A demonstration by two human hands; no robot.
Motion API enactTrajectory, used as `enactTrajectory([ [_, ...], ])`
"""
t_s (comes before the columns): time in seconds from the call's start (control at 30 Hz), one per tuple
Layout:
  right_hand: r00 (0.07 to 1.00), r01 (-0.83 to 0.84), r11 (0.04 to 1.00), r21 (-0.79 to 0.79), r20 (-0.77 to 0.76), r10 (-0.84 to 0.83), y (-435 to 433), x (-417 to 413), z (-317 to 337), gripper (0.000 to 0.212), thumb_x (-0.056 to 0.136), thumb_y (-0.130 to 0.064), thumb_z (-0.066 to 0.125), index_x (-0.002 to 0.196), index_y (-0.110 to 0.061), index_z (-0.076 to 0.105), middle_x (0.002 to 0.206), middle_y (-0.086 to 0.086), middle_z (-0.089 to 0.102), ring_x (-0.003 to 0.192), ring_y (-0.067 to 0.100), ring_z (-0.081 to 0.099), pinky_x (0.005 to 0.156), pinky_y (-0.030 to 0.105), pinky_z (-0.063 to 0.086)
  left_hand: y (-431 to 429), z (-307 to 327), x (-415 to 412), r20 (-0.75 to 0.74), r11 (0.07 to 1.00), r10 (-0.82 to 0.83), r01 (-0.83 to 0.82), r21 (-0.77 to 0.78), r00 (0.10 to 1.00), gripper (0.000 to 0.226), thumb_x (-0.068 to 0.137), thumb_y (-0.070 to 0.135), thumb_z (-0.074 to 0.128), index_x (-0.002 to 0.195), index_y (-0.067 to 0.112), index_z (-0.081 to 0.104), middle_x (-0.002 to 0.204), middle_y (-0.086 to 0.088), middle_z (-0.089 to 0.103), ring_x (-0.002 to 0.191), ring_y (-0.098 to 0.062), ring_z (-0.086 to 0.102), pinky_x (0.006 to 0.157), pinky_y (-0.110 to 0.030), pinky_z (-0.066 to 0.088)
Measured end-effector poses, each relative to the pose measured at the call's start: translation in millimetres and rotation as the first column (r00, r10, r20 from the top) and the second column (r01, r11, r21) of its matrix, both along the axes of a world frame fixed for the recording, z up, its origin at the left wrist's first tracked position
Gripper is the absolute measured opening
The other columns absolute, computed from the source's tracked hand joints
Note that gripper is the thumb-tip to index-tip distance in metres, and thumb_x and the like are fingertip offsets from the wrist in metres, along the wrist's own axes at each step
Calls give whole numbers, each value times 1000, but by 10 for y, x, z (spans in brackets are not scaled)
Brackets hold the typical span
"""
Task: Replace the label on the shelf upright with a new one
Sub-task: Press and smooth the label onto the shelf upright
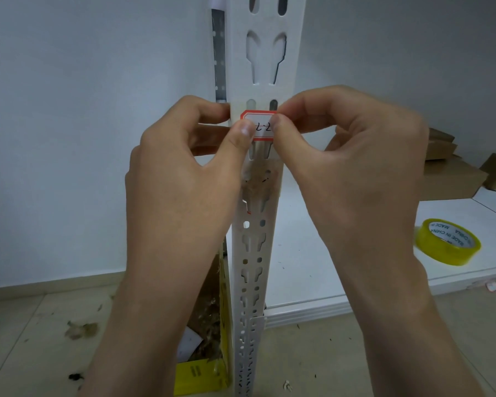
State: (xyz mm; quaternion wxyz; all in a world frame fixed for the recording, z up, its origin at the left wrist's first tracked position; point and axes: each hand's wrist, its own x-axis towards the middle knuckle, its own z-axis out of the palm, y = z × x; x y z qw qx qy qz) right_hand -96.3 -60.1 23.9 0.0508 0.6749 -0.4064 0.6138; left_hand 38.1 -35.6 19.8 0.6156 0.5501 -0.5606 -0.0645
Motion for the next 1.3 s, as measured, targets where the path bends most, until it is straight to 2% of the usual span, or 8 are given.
enactTrajectory([
  [0.27, 999, -23, 1000, -8, 25, 23, -6, -20, -19, 7, 91, -34, 73, 92, -28, 77, 81, -23, 69, 58, -8, 56, 63, 2, 40, -12, 4, 14, -4, 1000, -6, 6, -14, 1000, 21, 90, 47, 63, 107, 36, 66, 97, 22, 72, 94, 2, 71, 91, -38, 58],
  [0.47, 999, -16, 1000, -23, 27, 16, -15, -6, -30, 11, 92, -36, 73, 96, -27, 78, 86, -19, 73, 55, -11, 52, 62, -1, 41, -11, -2, 8, -3, 1000, -11, 11, -17, 1000, 19, 91, 45, 65, 108, 35, 66, 99, 20, 72, 94, 0, 71, 91, -38, 57],
  [0.57, 1000, -14, 1000, -12, 18, 15, -11, -1, -25, 11, 92, -37, 72, 96, -29, 78, 86, -18, 73, 56, -11, 52, 61, 1, 42, -11, -4, 11, 0, 1000, -4, 4, -19, 1000, 20, 91, 46, 64, 107, 35, 66, 98, 22, 72, 94, 1, 70, 91, -38, 57],
  [0.77, 1000, -26, 1000, 6, 13, 26, -8, -7, -8, 7, 89, -35, 73, 89, -29, 76, 81, -20, 72, 52, -8, 50, 60, 1, 35, 3, 5, 6, 12, 1000, 4, -4, -8, 1000, 20, 92, 47, 64, 109, 36, 65, 98, 22, 71, 95, 2, 70, 92, -37, 57],
  [0.9, 997, -43, 999, -19, 60, 44, 6, -21, -10, 6, 90, -31, 74, 88, -26, 75, 80, -21, 72, 58, -7, 58, 62, 3, 39, 4, 2, 0, 22, 1000, 24, -24, -5, 999, 22, 92, 48, 62, 110, 36, 66, 99, 22, 71, 96, 4, 68, 92, -37, 57],
  [1.1, 998, -29, 998, -51, 52, 31, -16, -1, -38, 8, 91, -32, 74, 94, -26, 78, 83, -19, 72, 54, -10, 51, 63, 2, 39, 16, 2, -11, 21, 1000, 23, -23, -10, 1000, 23, 91, 49, 62, 110, 36, 66, 97, 23, 70, 96, 4, 68, 93, -38, 56],
  [1.2, 999, -30, 999, -44, 39, 32, -29, 0, -44, 10, 92, -34, 73, 96, -25, 78, 86, -16, 75, 59, -10, 52, 64, 7, 43, 16, 4, -7, 17, 1000, 18, -18, -9, 1000, 21, 91, 49, 62, 108, 38, 66, 96, 24, 70, 96, 5, 68, 92, -37, 56],
  [1.3, 999, -23, 999, -43, 22, 24, -27, 3, -42, 12, 92, -34, 73, 96, -24, 78, 88, -15, 75, 63, -11, 53, 65, 5, 43, 19, 7, -5, 18, 1000, 14, -13, -7, 1000, 14, 91, 48, 63, 103, 41, 64, 92, 26, 69, 94, 7, 67, 92, -36, 56],
])
